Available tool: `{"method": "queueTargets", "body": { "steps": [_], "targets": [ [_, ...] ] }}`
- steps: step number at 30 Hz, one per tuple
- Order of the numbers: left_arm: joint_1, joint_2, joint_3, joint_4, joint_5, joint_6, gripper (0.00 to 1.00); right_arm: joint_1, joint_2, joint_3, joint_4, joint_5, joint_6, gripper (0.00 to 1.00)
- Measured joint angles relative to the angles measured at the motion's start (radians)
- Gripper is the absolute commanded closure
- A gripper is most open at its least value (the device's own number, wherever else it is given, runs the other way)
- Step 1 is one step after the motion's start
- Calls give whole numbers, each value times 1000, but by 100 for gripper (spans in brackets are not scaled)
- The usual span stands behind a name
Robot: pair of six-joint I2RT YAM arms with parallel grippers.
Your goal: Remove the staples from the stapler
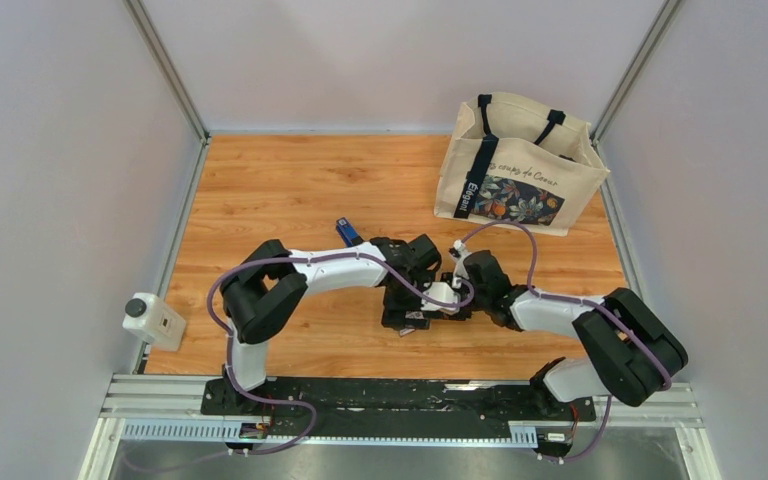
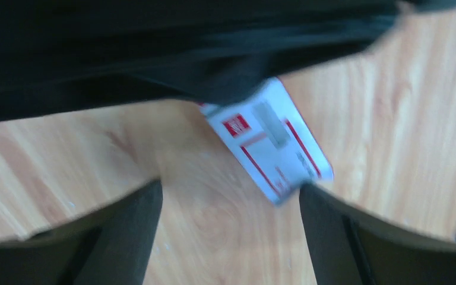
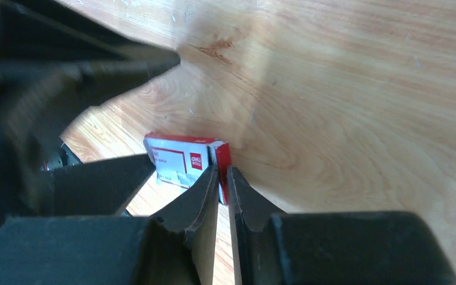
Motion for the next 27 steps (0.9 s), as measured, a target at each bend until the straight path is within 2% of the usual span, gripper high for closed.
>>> {"method": "queueTargets", "body": {
  "steps": [5,10,15,23,27],
  "targets": [
    [73,-49,-72,94,60,-8,8,19,-11,0,-8,39,2,80],
    [116,-66,-107,131,42,-30,8,25,-18,0,-22,31,16,76],
    [117,-74,-111,138,48,-34,8,26,-71,4,-109,33,18,61],
    [147,-179,-117,132,39,-89,8,35,-167,42,-225,22,-26,45],
    [167,-233,-122,125,53,-103,8,29,-209,43,-274,26,-41,43]
  ]
}}
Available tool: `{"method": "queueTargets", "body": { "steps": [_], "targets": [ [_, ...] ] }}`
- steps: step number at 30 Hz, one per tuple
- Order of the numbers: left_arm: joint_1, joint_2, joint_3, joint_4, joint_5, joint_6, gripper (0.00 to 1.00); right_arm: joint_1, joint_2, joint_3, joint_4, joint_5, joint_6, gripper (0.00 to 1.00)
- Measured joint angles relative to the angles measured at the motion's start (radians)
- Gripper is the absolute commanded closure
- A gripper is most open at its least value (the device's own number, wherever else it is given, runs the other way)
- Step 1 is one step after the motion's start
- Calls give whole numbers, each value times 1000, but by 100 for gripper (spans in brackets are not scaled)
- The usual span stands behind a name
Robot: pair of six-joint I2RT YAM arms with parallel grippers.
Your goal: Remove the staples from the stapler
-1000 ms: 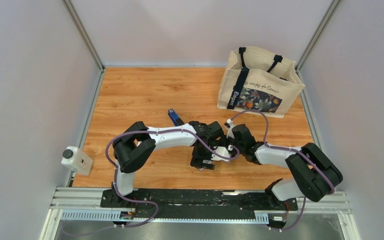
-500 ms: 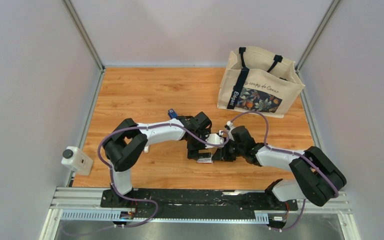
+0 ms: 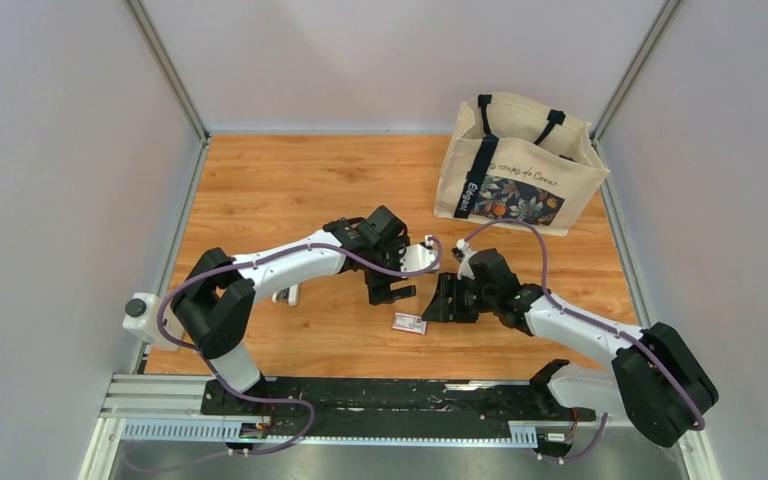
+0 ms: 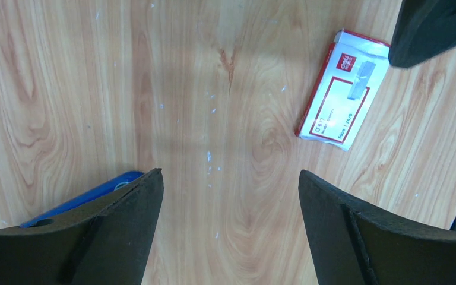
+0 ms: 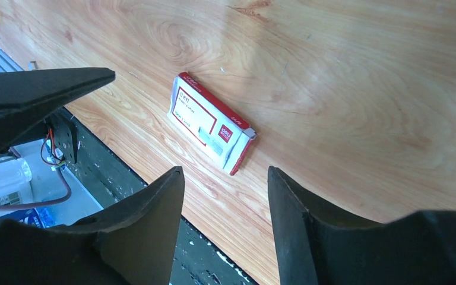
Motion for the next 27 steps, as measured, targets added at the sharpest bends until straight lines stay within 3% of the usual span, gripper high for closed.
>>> {"method": "queueTargets", "body": {
  "steps": [8,11,12,18,27],
  "targets": [
    [16,-24,-13,-37,21,-35,8,-22,-50,-3,-51,13,-6,43],
    [42,-36,4,-85,50,-60,8,-22,-102,3,-76,40,-8,15],
    [61,-40,21,-107,56,-71,8,-22,-116,14,-97,55,-11,0],
    [208,-140,122,-187,76,-120,8,-24,-139,138,-204,159,-56,0],
    [349,-368,111,-278,77,-174,8,-24,-135,278,-290,217,-84,0]
  ]
}}
